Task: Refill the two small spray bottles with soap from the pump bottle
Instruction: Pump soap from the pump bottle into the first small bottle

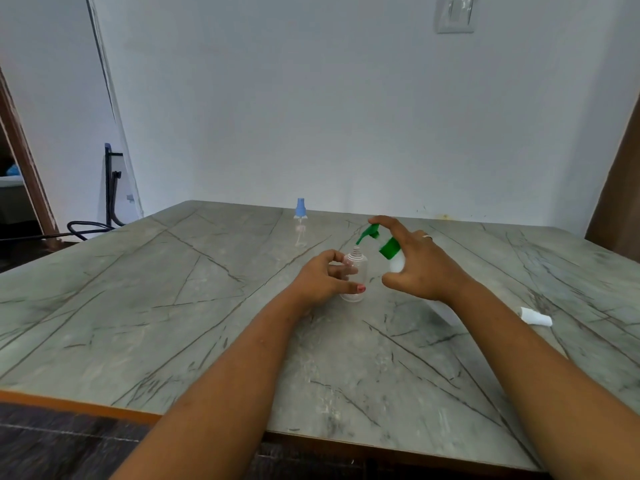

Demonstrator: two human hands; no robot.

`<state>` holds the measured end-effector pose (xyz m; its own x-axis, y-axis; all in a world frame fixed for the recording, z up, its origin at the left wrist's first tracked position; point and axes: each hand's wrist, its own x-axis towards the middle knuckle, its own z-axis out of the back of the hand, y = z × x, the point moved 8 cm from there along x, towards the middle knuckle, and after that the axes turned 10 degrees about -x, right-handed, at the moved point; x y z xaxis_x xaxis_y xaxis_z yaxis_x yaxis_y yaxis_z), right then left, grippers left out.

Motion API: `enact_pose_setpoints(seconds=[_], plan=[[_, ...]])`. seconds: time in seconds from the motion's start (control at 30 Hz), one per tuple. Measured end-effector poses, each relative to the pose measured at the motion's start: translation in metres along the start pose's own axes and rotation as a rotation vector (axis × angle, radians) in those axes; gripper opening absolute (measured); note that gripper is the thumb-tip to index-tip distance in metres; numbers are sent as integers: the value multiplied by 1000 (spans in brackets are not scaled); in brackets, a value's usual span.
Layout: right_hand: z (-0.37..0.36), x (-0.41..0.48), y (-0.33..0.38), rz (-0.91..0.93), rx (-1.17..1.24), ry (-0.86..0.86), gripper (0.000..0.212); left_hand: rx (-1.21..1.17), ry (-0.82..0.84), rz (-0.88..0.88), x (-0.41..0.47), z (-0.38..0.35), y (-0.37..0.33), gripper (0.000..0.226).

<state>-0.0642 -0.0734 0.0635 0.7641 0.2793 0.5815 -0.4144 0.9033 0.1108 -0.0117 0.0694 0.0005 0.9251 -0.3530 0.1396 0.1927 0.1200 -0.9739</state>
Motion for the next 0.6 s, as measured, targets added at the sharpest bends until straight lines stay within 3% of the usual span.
enact_pose_setpoints(seconds=[0.6], plan=[[-2, -1, 2, 4, 6, 13, 89, 102, -8, 7, -4, 2, -4, 35]])
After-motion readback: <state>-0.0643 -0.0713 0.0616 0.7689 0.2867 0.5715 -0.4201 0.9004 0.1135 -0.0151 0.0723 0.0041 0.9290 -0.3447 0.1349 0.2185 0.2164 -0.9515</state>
